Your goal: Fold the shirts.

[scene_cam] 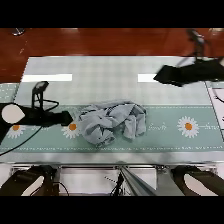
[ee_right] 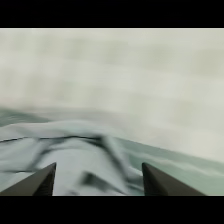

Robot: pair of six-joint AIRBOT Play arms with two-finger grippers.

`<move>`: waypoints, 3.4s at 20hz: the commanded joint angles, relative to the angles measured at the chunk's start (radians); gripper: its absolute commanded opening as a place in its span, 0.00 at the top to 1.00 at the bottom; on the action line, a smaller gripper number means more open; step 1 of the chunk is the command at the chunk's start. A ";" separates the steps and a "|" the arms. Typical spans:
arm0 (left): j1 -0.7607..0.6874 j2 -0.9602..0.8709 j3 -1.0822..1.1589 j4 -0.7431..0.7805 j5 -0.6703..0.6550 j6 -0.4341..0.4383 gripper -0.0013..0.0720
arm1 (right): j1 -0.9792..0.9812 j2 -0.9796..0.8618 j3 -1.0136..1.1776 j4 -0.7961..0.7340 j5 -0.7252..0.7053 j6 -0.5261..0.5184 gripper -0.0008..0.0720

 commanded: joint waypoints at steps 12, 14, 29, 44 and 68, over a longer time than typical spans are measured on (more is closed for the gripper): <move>-0.121 -0.015 -0.421 -0.797 0.481 0.476 0.03 | -0.203 0.383 -0.761 0.261 -0.172 -0.039 0.14; -0.124 -0.059 -0.390 -0.844 0.504 0.481 0.26 | -0.140 0.350 -0.761 0.259 -0.170 -0.033 0.14; -0.127 -0.116 -0.309 -0.844 0.419 0.553 0.96 | 0.325 -0.114 -0.666 0.605 -0.298 -0.216 0.14; 0.168 -0.027 0.142 -0.916 0.321 0.590 0.96 | 0.152 -0.146 0.197 0.192 0.026 -0.054 0.94; 0.392 0.244 0.661 -0.313 -0.511 0.230 0.96 | 0.085 0.416 0.640 -0.215 0.425 0.032 0.94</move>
